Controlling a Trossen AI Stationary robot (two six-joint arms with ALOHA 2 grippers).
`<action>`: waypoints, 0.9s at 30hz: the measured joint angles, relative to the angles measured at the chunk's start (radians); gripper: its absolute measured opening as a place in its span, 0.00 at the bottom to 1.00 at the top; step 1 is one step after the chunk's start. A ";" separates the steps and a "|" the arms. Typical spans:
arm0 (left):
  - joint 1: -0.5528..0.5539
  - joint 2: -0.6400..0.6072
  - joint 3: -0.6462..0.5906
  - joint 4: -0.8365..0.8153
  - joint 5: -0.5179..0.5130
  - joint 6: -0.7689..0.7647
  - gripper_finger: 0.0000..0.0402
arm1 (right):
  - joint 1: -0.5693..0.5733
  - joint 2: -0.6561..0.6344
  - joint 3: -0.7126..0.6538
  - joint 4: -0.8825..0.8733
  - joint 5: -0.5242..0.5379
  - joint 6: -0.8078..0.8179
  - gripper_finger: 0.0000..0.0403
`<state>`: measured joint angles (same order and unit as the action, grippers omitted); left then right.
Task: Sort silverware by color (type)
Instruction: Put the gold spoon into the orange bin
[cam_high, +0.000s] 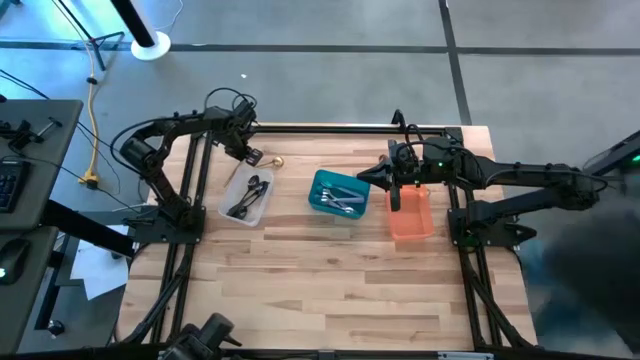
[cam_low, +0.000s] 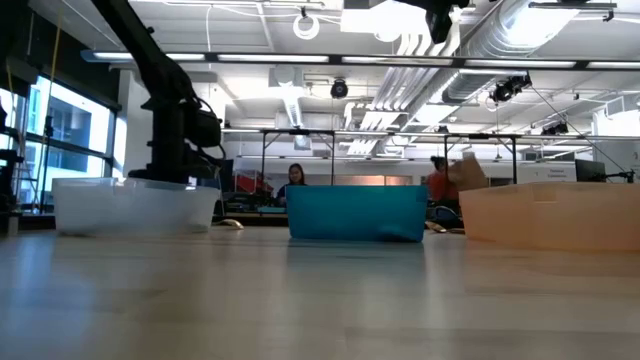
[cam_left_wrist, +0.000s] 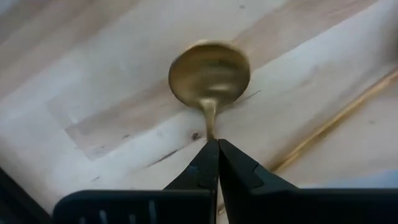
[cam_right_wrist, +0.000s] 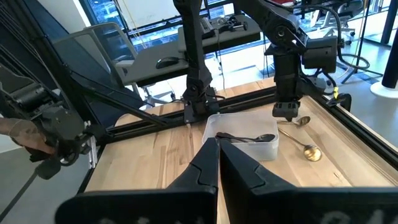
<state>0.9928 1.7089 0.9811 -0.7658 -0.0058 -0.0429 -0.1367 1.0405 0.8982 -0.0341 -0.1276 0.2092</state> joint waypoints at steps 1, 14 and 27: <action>0.000 -0.012 0.000 0.002 0.000 0.000 0.00 | 0.000 0.000 0.000 0.000 0.000 0.000 0.00; 0.000 -0.102 0.004 0.003 0.006 -0.007 0.01 | 0.000 0.000 0.000 0.000 0.000 0.001 0.00; 0.000 -0.062 0.006 0.003 0.005 -0.005 0.32 | 0.000 0.000 0.000 -0.008 -0.006 0.018 0.00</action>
<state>0.9932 1.6465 0.9867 -0.7626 -0.0011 -0.0477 -0.1366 1.0401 0.8982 -0.0422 -0.1333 0.2272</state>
